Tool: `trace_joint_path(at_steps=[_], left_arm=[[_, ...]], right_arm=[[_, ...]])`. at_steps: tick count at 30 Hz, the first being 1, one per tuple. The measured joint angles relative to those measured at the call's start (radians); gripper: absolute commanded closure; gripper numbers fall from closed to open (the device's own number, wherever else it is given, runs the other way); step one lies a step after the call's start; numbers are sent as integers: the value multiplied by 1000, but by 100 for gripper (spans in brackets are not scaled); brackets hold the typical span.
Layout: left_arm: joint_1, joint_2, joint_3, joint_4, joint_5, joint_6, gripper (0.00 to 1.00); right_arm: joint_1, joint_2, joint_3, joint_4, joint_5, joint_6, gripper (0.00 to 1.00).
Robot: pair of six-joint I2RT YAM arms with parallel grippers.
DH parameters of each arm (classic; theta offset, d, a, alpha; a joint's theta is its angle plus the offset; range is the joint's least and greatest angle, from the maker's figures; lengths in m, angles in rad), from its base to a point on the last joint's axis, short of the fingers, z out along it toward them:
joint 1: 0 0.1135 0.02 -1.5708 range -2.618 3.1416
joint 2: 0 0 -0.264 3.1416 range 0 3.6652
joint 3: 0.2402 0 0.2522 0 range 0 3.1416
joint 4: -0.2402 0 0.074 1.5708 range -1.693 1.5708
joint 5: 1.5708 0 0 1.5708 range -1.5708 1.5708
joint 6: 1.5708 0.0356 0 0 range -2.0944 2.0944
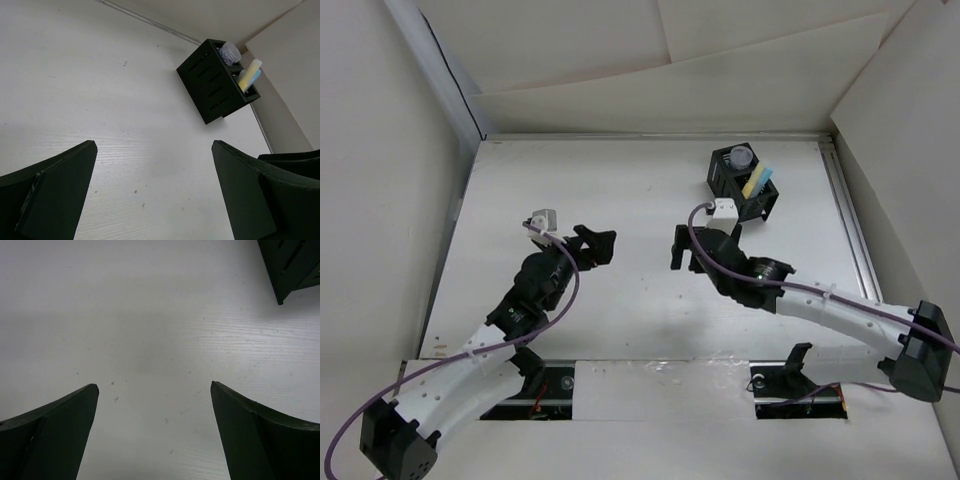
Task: Sort the stationery into containers
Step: Reset both arms
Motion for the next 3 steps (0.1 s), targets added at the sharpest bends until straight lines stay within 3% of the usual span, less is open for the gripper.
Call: trace_joint_path(at_steps=[3], left_arm=[[0, -7, 0, 1, 21, 1, 0]], right_arm=[[19, 0, 1, -51, 26, 34, 0]])
